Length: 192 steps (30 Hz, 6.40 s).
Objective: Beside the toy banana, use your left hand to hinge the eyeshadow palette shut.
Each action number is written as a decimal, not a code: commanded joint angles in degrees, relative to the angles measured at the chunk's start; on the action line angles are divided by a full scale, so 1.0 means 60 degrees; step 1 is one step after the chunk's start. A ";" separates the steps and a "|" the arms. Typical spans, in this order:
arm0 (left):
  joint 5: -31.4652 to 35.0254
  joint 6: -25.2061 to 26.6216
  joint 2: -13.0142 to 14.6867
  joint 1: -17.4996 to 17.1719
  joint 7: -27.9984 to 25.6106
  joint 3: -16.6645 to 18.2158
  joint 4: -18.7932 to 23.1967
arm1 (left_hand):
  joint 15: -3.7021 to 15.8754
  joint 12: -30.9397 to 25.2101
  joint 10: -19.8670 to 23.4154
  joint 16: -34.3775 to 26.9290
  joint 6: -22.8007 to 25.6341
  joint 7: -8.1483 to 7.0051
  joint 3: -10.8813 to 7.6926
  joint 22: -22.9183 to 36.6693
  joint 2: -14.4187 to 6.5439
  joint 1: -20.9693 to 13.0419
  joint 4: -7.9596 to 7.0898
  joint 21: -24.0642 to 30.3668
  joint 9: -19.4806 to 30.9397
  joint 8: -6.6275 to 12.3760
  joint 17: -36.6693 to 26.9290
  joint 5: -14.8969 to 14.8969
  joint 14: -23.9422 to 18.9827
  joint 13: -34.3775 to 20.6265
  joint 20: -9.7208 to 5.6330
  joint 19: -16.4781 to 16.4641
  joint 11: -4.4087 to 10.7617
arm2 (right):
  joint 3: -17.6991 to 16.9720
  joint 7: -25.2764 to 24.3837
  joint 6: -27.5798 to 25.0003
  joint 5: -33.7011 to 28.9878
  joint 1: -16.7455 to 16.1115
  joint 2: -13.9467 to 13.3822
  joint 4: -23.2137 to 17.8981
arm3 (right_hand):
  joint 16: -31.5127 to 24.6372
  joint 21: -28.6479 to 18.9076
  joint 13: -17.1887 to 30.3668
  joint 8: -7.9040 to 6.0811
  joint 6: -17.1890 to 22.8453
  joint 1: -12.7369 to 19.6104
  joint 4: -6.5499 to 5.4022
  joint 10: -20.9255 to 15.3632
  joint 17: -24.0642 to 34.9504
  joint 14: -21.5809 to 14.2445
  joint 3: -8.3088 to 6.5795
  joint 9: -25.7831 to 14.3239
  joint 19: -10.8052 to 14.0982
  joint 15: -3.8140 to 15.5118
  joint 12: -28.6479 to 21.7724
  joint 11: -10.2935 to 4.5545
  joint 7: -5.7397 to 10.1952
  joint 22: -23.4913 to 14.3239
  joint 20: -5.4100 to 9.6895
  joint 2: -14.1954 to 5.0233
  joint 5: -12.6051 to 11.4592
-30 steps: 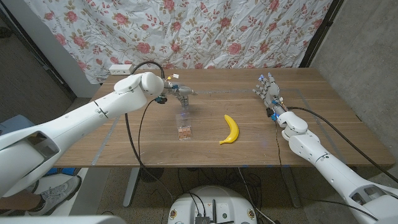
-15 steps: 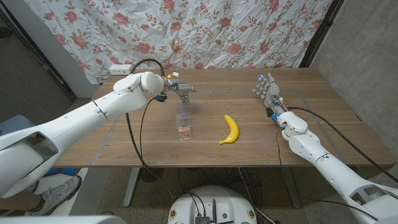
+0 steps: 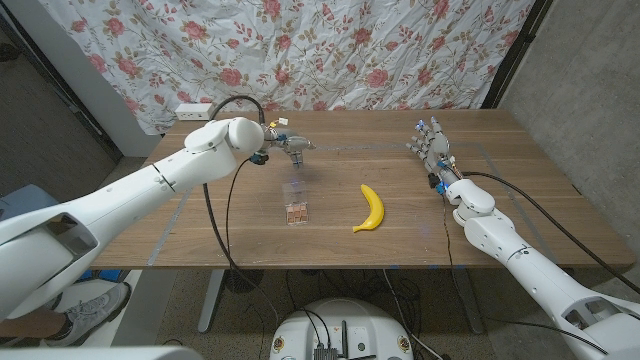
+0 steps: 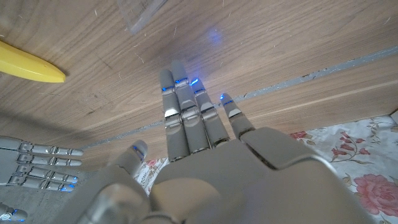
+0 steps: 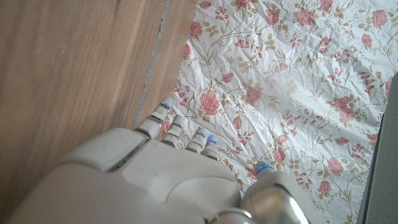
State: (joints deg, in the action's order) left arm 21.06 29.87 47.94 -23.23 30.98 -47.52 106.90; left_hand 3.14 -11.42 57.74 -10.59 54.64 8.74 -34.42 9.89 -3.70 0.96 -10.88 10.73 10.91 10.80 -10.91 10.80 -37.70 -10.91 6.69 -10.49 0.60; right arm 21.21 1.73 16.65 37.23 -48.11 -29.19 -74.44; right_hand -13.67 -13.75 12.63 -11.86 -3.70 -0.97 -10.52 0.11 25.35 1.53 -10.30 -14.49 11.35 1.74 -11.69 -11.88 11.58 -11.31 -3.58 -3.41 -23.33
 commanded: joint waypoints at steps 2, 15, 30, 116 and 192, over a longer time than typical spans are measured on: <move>-0.0382 0.0099 -0.0066 -0.0120 0.0271 0.0014 -0.0194 | -0.0046 0.0093 -0.0314 0.0027 -0.0261 0.0038 -0.0099 0.0001 -0.1127 -0.0042 -0.0009 -0.0062 0.0001 -0.0054 -0.0012 -0.0020 0.0194 -0.0013 -0.0010 0.0201 -0.0064 | 0.0000 0.0000 0.0000 0.0001 0.0000 0.0000 -0.0001 | -0.0036 -0.0040 0.0047 -0.0051 0.0018 -0.0011 -0.0078 -0.0016 0.0031 0.0037 0.0010 -0.0017 0.0060 0.1324 -0.0046 -0.0083 0.0060 -0.0021 0.0014 -0.1048 -0.0036; -0.0692 0.0098 -0.0034 0.0033 0.0720 -0.0168 -0.0339 | -0.0246 0.0115 -0.0655 0.0109 -0.0604 0.0099 0.0010 0.0022 -0.1102 0.0011 -0.0053 -0.0032 -0.0044 -0.0077 0.0000 -0.0026 0.0836 0.0018 0.0081 0.0442 -0.0176 | -0.0001 0.0002 0.0001 0.0002 0.0000 -0.0001 0.0000 | -0.0034 -0.0038 0.0047 -0.0050 0.0015 -0.0011 -0.0078 -0.0014 0.0031 0.0044 0.0011 -0.0017 0.0057 0.1335 -0.0045 -0.0082 0.0063 -0.0021 0.0014 -0.1047 -0.0037; -0.1034 0.0295 0.0147 -0.0023 0.0866 -0.0150 -0.0189 | -0.0650 0.0178 -0.1164 0.0175 -0.0933 0.0198 0.0069 0.0017 -0.1144 -0.0002 -0.0053 -0.0015 -0.0081 -0.0085 0.0094 -0.0002 0.1992 0.0073 0.0167 0.0634 -0.0371 | 0.0000 -0.0001 0.0001 0.0000 0.0001 0.0001 0.0000 | -0.0036 -0.0039 0.0047 -0.0052 0.0020 -0.0011 -0.0078 -0.0016 0.0031 0.0038 0.0011 -0.0017 0.0059 0.1337 -0.0046 -0.0083 0.0063 -0.0021 0.0011 -0.1047 -0.0036; -0.0441 0.0330 0.0238 -0.0077 0.0803 -0.0294 0.0238 | 0.0117 -0.0791 0.1760 -0.0334 0.0921 0.0076 -0.0163 0.0099 -0.1199 -0.0059 -0.0016 0.0575 0.0046 0.0435 0.0021 0.0023 -0.1634 -0.0030 -0.0217 -0.2190 0.0364 | -0.0006 -0.0004 -0.0007 0.0004 -0.0012 -0.0011 -0.0022 | -0.0034 -0.0039 0.0047 -0.0050 0.0015 -0.0011 -0.0078 -0.0022 0.0031 0.0042 0.0010 -0.0017 0.0058 0.1326 -0.0048 -0.0083 0.0070 -0.0021 0.0009 -0.1048 -0.0037; -0.0951 0.0629 0.1550 -0.1666 0.0084 0.0849 0.2490 | 0.0381 -0.0815 0.2189 -0.0269 0.1417 -0.0106 -0.0455 0.0090 -0.1253 -0.0097 -0.0007 0.0408 0.0277 0.0509 0.0006 0.0023 -0.1763 -0.0178 -0.0283 -0.2260 0.0496 | -0.0003 -0.0001 -0.0002 0.0002 -0.0006 -0.0005 -0.0009 | -0.0034 -0.0039 0.0047 -0.0052 0.0019 -0.0010 -0.0078 -0.0018 0.0031 0.0042 0.0008 -0.0016 0.0058 0.1320 -0.0046 -0.0081 0.0072 -0.0021 0.0013 -0.1050 -0.0037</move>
State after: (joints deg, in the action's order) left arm 15.99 33.72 56.05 -31.70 32.17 -43.48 120.01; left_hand 5.44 -16.52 71.41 -12.42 61.88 6.98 -36.85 10.26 -3.70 0.96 -10.98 13.31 12.50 13.96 -10.80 10.80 -48.40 -11.98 4.81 -23.98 2.98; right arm 21.20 1.71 16.62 37.23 -48.14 -29.22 -74.48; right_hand -13.67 -13.75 12.63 -11.86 -3.70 -0.97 -10.52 0.11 25.36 1.53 -10.30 -14.49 11.35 1.74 -11.69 -11.87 11.58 -11.30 -3.58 -3.41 -23.33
